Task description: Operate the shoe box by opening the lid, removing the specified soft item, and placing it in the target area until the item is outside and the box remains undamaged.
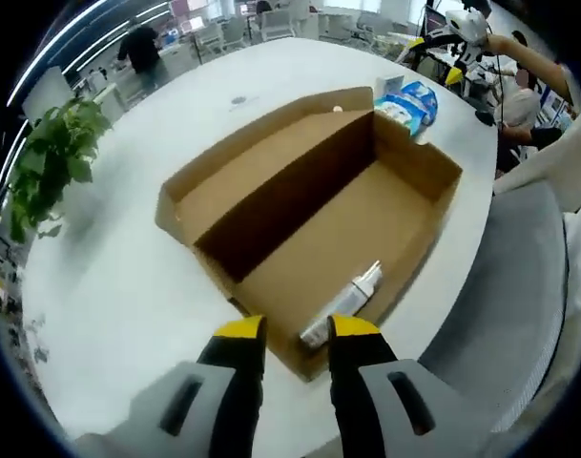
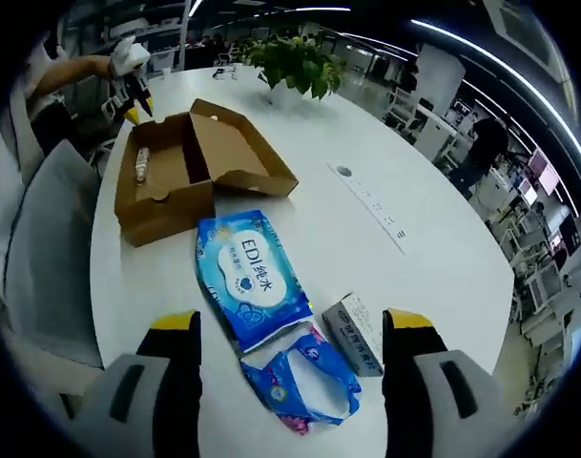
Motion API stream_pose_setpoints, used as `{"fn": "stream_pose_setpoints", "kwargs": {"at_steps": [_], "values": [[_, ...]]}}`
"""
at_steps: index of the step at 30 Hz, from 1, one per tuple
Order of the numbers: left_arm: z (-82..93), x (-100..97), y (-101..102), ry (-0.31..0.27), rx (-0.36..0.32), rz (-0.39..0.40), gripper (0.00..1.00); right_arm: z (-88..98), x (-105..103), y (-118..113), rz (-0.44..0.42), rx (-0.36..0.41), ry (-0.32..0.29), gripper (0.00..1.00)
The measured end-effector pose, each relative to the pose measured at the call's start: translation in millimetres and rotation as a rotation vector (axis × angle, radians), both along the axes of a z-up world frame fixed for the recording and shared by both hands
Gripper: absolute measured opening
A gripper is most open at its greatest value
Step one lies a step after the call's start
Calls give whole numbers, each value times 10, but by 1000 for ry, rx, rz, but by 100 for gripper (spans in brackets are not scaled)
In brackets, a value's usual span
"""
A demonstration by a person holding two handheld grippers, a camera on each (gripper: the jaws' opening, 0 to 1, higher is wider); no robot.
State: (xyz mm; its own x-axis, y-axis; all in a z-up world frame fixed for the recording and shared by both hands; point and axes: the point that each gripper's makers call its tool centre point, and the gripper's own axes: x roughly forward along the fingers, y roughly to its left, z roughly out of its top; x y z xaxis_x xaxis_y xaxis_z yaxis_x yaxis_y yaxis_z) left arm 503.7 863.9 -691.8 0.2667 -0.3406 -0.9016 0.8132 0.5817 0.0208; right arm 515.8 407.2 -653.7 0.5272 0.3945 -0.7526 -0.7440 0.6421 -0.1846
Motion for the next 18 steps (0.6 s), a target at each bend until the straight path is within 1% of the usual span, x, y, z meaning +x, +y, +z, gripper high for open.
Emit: {"fn": "stream_pose_setpoints", "kwargs": {"at_steps": [5, 6, 9, 10, 11, 15, 18], "values": [[-35, 15, -82, 18, 26, -99, 29, 100, -113, 106, -51, 53, -42, 82], [-37, 18, -90, 19, 27, -106, 30, 111, -132, 121, -58, 62, -46, 85], [-50, 35, -163, 39, 32, -163, 32, 130, -209, 169, -74, 85, -51, 88], [-57, 41, -194, 44, 39, -203, 33, 134, -249, 187, -81, 93, -52, 89], [-62, 42, -211, 50, 43, -224, 33, 139, -277, 202, -85, 98, -52, 90], [-100, 101, -284, 65, 55, -285, 35, 173, -404, 268, -111, 139, -61, 94], [-131, 100, -336, 76, 64, -347, 36, 198, -495, 323, -133, 167, -72, 96]]}}
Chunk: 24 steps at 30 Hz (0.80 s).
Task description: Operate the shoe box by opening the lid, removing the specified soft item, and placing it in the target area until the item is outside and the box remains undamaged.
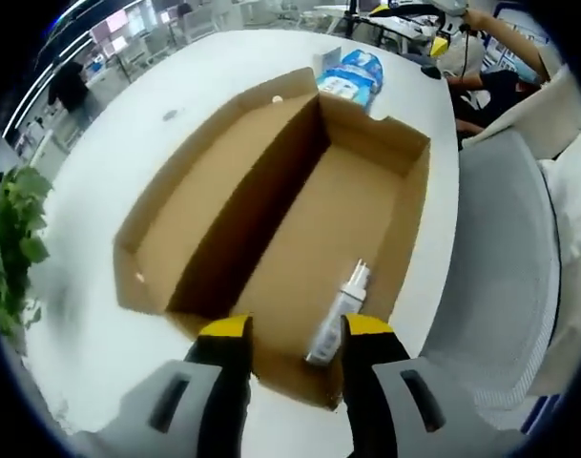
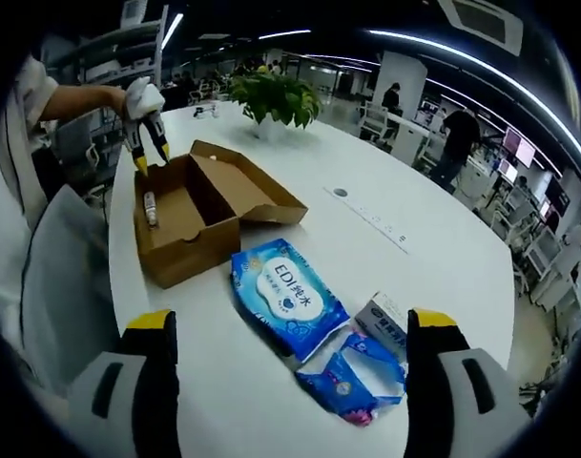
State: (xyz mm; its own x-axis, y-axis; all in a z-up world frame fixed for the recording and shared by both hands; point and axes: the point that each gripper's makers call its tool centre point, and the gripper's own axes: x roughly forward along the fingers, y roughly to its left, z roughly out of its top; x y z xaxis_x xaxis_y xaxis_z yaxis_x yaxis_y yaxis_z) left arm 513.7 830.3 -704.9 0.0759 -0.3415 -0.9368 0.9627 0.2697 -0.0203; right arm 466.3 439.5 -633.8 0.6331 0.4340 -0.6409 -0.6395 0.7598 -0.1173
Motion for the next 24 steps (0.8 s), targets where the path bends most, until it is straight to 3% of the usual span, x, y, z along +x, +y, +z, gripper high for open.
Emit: {"fn": "stream_pose_setpoints", "kwargs": {"at_steps": [4, 13, 24], "values": [[-64, -29, -15, 20, 20, -71, 38, -10, -145, 92, -2, 22, 17, 96], [-195, -98, 13, 88, 66, -175, 43, 119, -381, 292, -17, 61, -12, 96], [-292, -111, -69, 153, 91, -287, 45, 224, -550, 444, -50, 99, -39, 96]]}}
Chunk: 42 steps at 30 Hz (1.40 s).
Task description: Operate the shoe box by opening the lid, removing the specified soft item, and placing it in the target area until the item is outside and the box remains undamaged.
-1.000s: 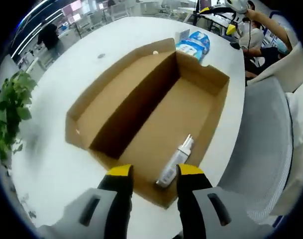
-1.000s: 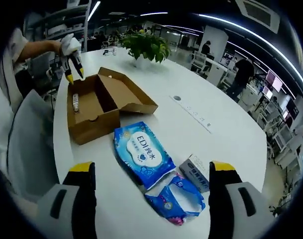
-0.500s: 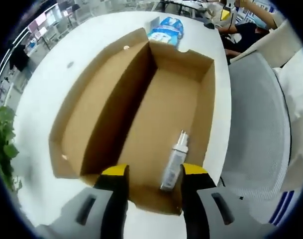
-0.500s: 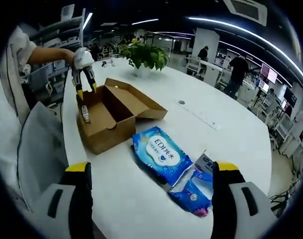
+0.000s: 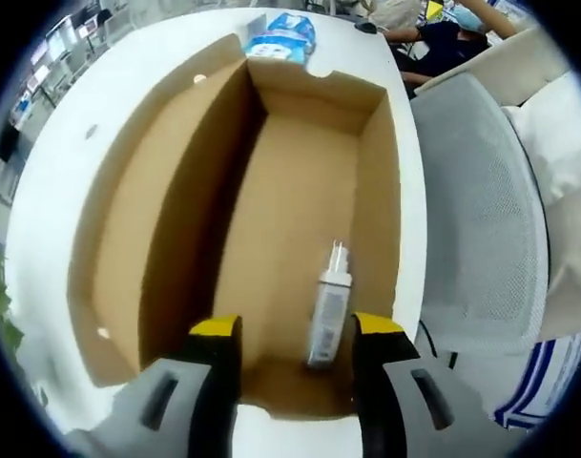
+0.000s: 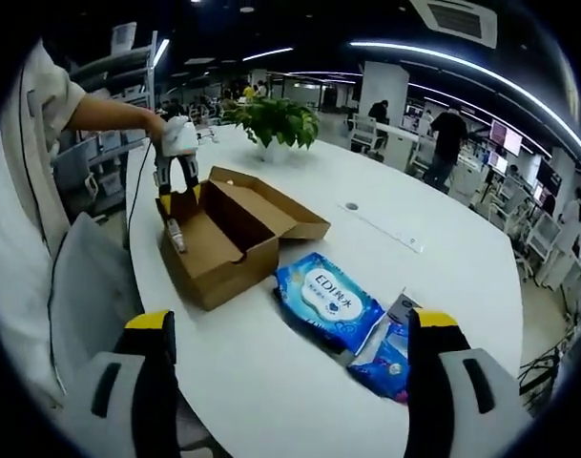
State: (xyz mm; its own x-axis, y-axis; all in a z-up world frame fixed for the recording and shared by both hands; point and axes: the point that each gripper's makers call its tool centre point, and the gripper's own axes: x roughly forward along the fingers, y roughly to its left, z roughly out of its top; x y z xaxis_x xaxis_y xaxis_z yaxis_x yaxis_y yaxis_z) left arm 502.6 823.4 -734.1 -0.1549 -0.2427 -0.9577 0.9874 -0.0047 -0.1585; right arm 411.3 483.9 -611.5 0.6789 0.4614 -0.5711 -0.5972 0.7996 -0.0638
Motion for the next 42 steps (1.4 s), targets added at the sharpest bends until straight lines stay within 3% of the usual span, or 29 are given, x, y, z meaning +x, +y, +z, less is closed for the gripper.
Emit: {"fn": "stream_pose_setpoints", "kwargs": {"at_steps": [17, 26, 42], "values": [[-208, -129, -5, 108, 83, -162, 47, -76, -179, -76, -81, 22, 20, 96], [-318, -157, -2, 109, 112, -214, 47, -86, -201, -109, -103, 31, 20, 96], [-467, -207, -101, 57, 57, -222, 43, -152, -223, -140, -114, 30, 33, 96]]}}
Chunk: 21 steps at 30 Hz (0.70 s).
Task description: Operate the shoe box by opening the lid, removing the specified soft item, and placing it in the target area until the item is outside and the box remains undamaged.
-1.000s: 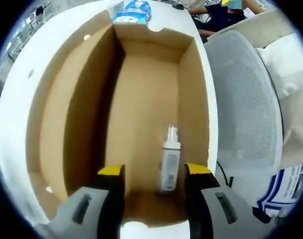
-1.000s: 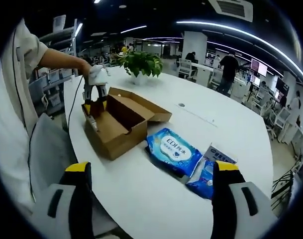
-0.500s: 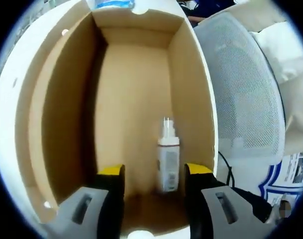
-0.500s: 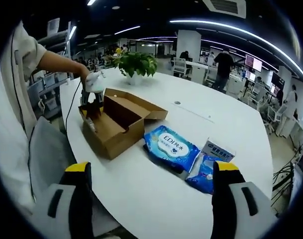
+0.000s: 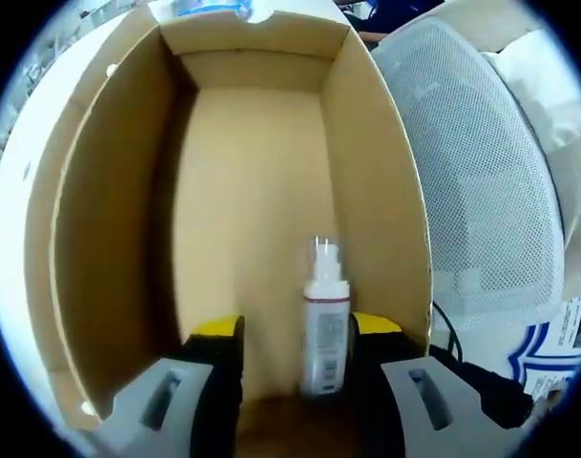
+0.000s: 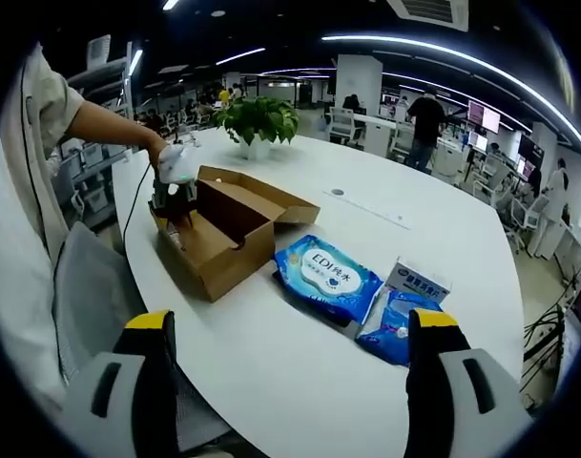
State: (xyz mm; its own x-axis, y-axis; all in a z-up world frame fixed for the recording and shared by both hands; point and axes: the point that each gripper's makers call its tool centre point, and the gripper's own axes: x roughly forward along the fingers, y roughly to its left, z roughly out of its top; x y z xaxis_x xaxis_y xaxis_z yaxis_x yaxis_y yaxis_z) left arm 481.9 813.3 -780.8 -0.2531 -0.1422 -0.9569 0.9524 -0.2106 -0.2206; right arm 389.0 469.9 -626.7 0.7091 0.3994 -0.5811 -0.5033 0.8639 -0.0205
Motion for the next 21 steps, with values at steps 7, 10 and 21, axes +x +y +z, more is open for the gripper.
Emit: {"fn": "stream_pose_setpoints", "kwargs": {"at_steps": [7, 10, 21], "values": [[-33, 3, -21, -17, -29, 26, 37, -10, 12, 23, 7, 0, 1, 96], [-38, 5, -24, -19, -37, 39, 36, -17, 15, 30, 10, 1, 2, 96], [-18, 180, -89, -98, -77, 110, 25, -16, 26, 57, 12, 4, -3, 96]]}}
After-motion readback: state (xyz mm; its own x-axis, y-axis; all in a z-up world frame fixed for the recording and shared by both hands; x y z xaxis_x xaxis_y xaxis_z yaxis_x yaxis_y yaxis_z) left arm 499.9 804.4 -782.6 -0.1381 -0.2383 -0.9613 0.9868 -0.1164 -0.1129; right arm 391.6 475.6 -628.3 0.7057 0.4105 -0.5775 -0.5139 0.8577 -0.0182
